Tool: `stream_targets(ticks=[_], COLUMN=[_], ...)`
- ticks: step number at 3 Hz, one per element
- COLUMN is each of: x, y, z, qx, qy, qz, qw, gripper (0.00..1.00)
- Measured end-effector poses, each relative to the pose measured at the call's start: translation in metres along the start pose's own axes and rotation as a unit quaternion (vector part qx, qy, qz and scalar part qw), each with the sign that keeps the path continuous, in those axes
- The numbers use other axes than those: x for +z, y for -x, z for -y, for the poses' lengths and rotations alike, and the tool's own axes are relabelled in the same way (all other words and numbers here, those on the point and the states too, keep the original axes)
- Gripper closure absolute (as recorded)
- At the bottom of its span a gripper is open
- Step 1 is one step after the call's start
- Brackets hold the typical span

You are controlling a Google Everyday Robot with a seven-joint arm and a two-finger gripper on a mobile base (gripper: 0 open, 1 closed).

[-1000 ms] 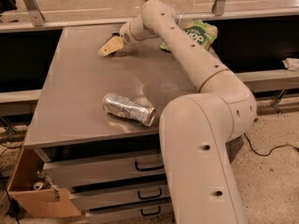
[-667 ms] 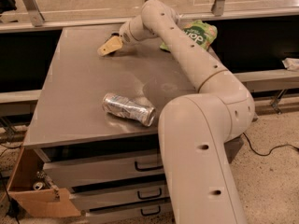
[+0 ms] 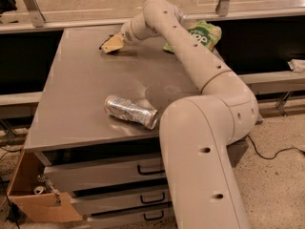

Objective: Pick rxbar chocolate

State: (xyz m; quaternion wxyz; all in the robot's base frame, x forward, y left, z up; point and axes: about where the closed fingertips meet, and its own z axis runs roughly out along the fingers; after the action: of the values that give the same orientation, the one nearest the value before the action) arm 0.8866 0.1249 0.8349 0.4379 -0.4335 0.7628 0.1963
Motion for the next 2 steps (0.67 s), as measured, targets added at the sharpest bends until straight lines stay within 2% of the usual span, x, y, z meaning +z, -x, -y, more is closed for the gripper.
stream_targets(ticks=[1,2], x=[-0.0016,-0.0018], y=[0.0025,0.0028], z=[0.0002,0.0003], qx=[0.000,0.000], qy=[0.000,0.000], qz=[0.000,0.000], qw=[1.0000,1.0000], gripper=[1.00,1.00])
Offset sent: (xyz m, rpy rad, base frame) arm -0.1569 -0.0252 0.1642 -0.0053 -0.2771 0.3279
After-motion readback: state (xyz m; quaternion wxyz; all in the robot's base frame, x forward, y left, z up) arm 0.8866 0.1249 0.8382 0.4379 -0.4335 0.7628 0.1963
